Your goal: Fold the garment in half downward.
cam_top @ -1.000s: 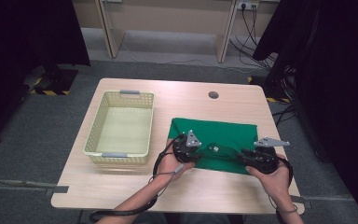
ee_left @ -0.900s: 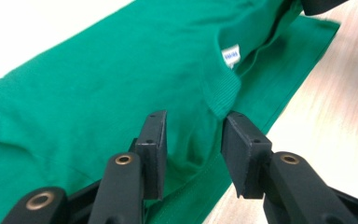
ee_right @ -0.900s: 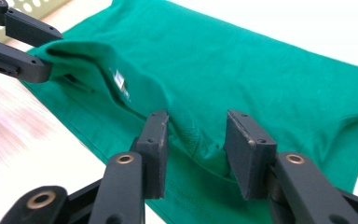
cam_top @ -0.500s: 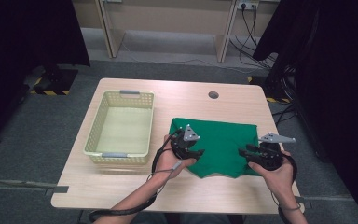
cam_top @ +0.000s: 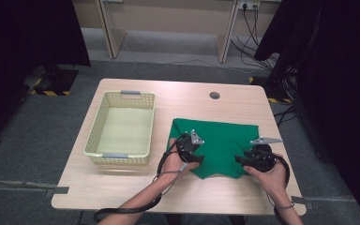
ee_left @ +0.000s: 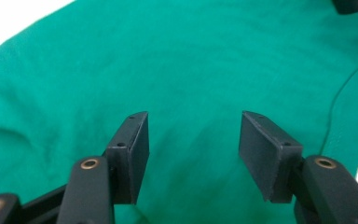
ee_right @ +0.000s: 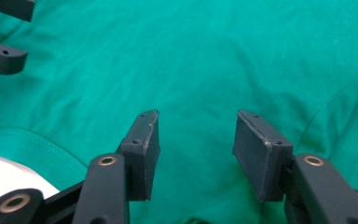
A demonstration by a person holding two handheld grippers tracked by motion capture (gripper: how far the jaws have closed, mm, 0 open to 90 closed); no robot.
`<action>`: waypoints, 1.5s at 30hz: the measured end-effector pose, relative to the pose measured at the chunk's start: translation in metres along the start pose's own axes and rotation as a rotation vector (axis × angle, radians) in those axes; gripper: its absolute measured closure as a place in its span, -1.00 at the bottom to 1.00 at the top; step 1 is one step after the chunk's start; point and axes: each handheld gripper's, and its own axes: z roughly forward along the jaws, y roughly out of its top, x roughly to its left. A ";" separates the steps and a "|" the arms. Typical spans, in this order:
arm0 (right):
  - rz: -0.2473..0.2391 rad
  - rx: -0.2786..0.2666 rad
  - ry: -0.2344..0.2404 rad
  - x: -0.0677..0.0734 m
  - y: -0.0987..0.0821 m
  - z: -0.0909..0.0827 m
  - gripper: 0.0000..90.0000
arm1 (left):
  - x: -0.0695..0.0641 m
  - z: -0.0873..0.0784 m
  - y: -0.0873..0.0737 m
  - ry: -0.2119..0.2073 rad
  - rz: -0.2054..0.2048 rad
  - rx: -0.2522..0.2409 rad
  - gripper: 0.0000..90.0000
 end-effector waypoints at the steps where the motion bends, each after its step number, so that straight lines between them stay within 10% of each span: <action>1: 0.004 0.006 0.000 0.000 -0.001 0.001 0.13 | 0.001 0.000 -0.001 0.005 0.003 0.007 -0.06; 45: 0.035 0.031 -0.048 -0.019 -0.022 -0.007 -0.09 | 0.009 0.002 -0.014 0.026 -0.022 0.035 -0.08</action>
